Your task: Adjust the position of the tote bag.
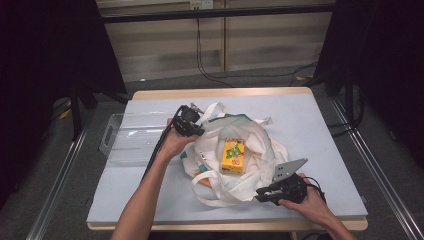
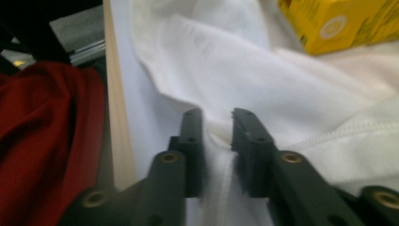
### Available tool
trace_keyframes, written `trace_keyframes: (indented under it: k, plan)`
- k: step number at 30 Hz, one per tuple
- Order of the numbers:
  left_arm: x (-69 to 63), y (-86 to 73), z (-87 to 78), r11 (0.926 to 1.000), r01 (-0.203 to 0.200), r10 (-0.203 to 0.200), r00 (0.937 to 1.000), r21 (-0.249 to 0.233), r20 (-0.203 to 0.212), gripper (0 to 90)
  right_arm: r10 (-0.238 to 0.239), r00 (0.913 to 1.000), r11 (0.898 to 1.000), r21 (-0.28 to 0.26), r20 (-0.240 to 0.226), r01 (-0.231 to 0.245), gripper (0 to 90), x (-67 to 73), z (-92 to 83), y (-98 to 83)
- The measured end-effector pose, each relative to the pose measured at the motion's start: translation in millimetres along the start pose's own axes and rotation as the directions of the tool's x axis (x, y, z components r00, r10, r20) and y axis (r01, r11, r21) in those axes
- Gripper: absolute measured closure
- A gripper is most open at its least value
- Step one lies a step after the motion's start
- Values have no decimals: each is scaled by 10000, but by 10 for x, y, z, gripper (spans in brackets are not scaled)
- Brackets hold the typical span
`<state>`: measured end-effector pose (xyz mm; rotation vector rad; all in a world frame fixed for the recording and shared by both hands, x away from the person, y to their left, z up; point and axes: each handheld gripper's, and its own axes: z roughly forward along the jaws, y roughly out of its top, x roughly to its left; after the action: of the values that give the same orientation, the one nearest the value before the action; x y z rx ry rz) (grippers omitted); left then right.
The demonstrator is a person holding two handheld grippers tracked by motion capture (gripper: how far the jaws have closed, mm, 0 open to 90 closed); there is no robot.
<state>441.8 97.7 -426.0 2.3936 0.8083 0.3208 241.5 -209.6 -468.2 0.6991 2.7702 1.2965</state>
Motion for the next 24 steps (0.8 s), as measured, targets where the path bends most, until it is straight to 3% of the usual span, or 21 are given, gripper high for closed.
trace_keyframes:
  k: [2,7,11,16,24]
  plan:
    - [10,-31,-49,9995,111,-105,9997,-286,238,627,95,10000,9996,-270,16,-95,661,2,-29,31]
    - [-14,-105,-179,9950,284,-252,9991,-961,345,472,267,9991,9933,-1129,321,-229,498,25,-124,86]
    - [-23,-181,-327,9869,604,-531,9972,-1499,520,389,264,9982,9864,-1636,539,-173,416,50,-177,104]
    - [-124,-297,-457,9766,573,-460,9972,-2074,591,317,585,9912,9796,-1981,1187,-341,302,36,-192,64]
    - [-354,-408,-641,9647,352,-108,9955,-2611,944,301,1319,9763,9547,-2871,1715,-785,265,-8,-315,32]
